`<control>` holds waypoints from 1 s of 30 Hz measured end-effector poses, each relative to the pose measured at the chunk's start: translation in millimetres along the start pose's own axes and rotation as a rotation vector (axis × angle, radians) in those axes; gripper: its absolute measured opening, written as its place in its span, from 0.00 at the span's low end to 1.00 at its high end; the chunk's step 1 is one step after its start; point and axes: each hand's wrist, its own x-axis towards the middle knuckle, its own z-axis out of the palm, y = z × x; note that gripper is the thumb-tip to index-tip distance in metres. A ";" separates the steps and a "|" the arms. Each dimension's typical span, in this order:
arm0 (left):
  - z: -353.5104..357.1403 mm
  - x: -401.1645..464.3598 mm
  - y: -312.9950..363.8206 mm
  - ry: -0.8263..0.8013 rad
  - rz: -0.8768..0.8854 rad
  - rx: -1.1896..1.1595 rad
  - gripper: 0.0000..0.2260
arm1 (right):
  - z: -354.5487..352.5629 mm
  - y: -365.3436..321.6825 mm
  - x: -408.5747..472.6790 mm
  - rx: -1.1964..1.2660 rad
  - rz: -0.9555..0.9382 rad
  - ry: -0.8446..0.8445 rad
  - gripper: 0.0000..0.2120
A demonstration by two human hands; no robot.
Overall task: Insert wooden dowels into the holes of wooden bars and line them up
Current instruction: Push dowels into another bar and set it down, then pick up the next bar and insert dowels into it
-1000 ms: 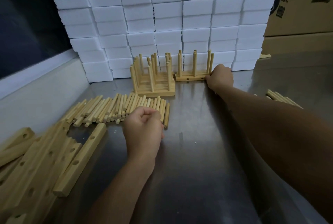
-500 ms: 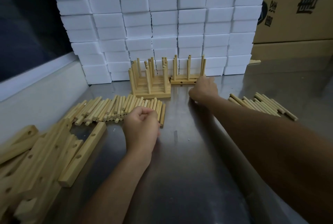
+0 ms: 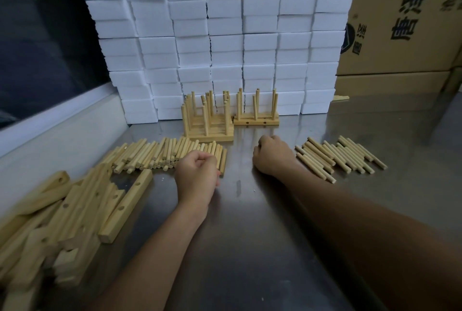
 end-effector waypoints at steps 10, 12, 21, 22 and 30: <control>-2.4 -2.9 4.8 -0.044 0.058 0.158 0.07 | -4.8 7.5 -47.7 0.138 -0.047 0.102 0.11; -5.6 -1.6 7.9 -0.019 0.165 0.398 0.07 | -7.1 7.3 -50.2 0.187 -0.057 0.127 0.11; -48.3 21.8 20.5 0.188 0.112 1.362 0.19 | -16.1 10.5 -59.5 0.607 -0.010 0.263 0.09; -51.4 22.4 19.1 0.172 0.070 1.371 0.19 | -16.4 10.5 -59.2 0.613 0.003 0.272 0.11; -57.6 22.8 18.6 0.142 0.038 1.375 0.13 | -20.5 10.4 -63.7 0.720 0.027 0.353 0.28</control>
